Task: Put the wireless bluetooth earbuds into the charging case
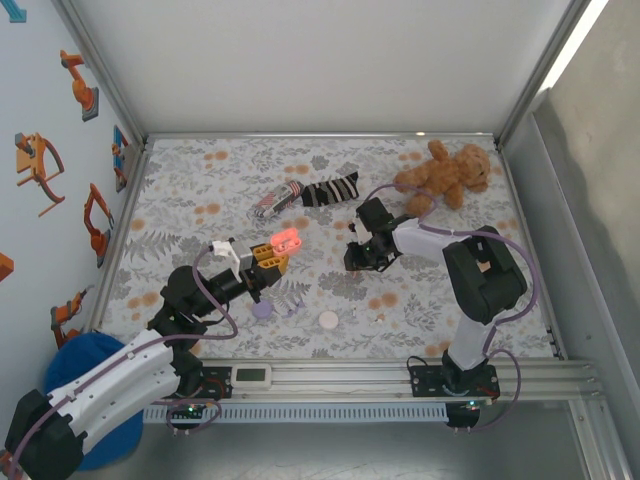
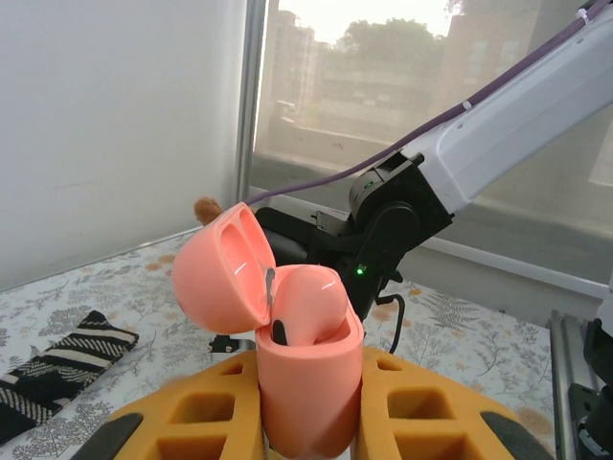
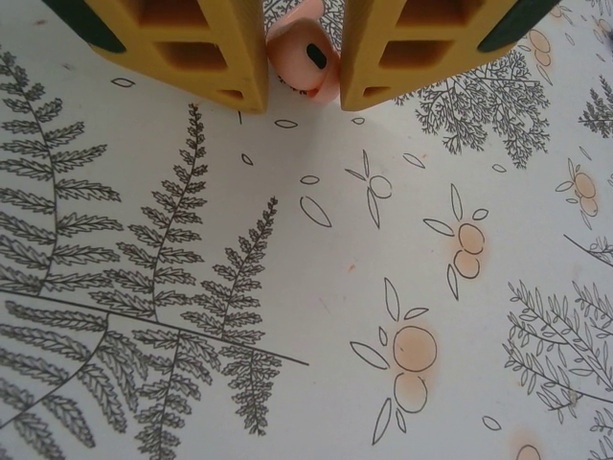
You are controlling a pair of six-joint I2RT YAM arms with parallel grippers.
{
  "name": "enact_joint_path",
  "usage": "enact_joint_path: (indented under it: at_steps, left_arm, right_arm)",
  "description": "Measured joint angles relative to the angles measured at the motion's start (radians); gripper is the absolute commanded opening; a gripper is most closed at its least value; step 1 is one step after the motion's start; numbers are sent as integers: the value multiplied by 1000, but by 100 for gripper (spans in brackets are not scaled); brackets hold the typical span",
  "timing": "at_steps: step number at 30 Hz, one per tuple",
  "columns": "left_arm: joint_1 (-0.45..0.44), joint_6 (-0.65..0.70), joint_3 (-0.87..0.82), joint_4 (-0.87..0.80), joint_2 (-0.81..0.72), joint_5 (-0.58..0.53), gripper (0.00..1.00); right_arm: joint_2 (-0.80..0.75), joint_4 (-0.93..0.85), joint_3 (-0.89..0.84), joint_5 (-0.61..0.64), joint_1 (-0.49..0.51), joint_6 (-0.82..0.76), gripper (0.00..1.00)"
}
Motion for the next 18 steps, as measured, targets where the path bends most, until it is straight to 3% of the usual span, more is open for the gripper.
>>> enact_joint_path:
  at_steps: [18]
  left_arm:
    - [0, 3, -3, -6, -13, -3, 0]
  right_arm:
    - [-1, -14, 11, 10, 9, -11, 16]
